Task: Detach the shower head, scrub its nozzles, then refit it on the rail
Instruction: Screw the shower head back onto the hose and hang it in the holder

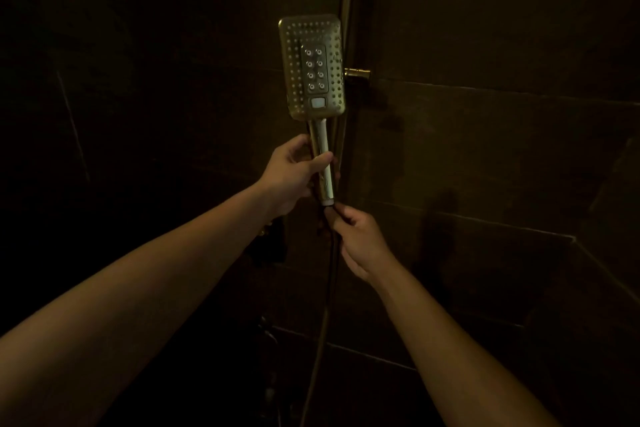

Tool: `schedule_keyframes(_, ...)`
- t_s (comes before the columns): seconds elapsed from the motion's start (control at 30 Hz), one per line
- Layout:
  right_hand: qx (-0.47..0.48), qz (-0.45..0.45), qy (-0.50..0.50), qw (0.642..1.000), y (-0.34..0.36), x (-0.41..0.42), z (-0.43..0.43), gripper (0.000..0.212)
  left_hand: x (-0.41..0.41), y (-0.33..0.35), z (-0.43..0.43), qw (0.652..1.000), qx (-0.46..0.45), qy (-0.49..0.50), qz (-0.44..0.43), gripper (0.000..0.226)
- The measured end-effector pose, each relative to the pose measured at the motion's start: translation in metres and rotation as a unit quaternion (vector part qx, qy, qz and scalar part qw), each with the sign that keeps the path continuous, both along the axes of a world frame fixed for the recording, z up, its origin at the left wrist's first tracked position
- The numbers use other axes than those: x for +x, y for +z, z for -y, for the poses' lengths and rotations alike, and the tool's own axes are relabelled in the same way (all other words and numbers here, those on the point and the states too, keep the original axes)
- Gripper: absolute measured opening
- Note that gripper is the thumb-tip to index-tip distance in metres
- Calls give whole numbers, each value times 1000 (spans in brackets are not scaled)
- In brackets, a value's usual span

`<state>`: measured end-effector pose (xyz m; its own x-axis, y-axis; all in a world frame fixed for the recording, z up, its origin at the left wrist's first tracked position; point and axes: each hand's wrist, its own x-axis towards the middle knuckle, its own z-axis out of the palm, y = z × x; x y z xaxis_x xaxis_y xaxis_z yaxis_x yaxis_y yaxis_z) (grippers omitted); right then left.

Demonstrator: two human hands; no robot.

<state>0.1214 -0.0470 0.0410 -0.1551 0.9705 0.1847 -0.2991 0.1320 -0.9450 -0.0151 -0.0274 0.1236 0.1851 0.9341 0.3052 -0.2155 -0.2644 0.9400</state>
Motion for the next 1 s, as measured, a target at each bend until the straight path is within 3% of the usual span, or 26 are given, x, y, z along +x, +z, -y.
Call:
schedule_keyframes(0.13,-17,-83,39,996,3,0,4,29,-1,2,4,1000,-16,-12,24,33)
schedule_keyframes(0.27,-5,-37,12,999,8,-2,8,32,-1,3,5,1000,-19,3,16,34)
schedule_keyframes(0.4,-36,-57,-12,998,9,-1,13,22,-5,5,5,1000,-23,-10,6,31)
schedule_keyframes(0.57,-72,-96,83,989,7,-2,21,20,-11,7,9,999,-37,-32,-7,31)
schedule_keyframes(0.73,-95,-161,125,974,16,-3,26,25,-10,8,14,997,-35,-52,40,29)
schedule_keyframes(0.9,-88,-74,93,989,24,-3,26,20,-12,8,15,999,-18,-31,17,27)
schedule_keyframes(1.0,-88,-73,58,992,23,-9,26,19,-9,5,17,1000,-5,-21,3,25)
